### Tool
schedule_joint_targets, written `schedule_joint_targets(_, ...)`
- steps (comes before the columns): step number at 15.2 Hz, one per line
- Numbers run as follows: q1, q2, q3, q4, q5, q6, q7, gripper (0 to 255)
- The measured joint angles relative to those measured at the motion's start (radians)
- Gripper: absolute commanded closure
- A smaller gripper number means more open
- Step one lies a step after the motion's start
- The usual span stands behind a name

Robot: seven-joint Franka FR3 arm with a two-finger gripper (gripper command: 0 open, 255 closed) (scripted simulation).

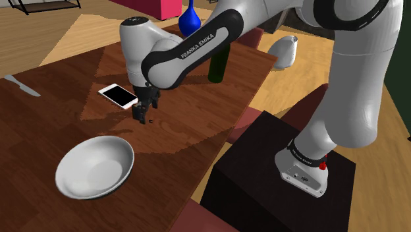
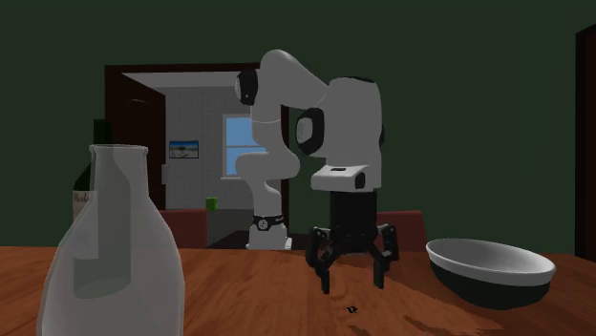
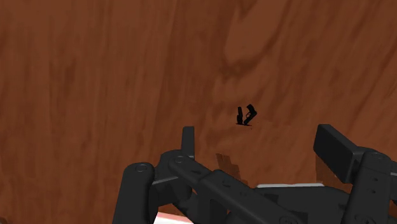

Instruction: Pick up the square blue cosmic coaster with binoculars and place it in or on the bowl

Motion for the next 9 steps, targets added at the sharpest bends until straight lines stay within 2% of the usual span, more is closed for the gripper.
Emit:
schedule_joint_targets(5,0.007,0.04,-0.011,-0.013,-0.018,0.051,0.011,0)
schedule_joint_targets(9,0.008,0.048,-0.013,-0.011,-0.021,0.057,0.012,0)
